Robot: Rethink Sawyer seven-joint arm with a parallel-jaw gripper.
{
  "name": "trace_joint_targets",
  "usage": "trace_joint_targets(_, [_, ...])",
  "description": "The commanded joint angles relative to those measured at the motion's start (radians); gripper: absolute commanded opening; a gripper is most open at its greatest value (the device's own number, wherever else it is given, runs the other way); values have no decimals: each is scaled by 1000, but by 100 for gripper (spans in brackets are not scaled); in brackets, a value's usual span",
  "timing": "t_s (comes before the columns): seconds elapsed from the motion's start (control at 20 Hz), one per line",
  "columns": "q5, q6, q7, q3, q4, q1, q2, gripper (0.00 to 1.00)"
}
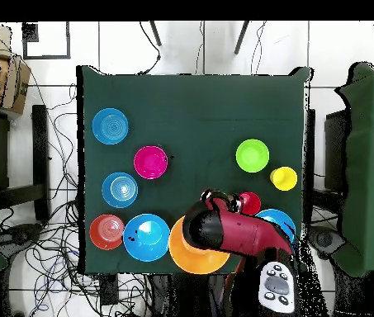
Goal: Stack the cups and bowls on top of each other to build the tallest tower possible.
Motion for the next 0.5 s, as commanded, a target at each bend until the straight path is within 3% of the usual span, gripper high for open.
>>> trace_joint_targets(0.05, [8, -39, 152, 48, -3, 35, 28, 100])
trace_joint_targets(0.15, [-28, -20, 97, 123, 13, -18, 1, 100])
trace_joint_targets(0.3, [-119, 44, -64, 315, 41, -157, -41, 100])
trace_joint_targets(0.5, [-170, 161, -164, 390, 37, -208, -56, 100])
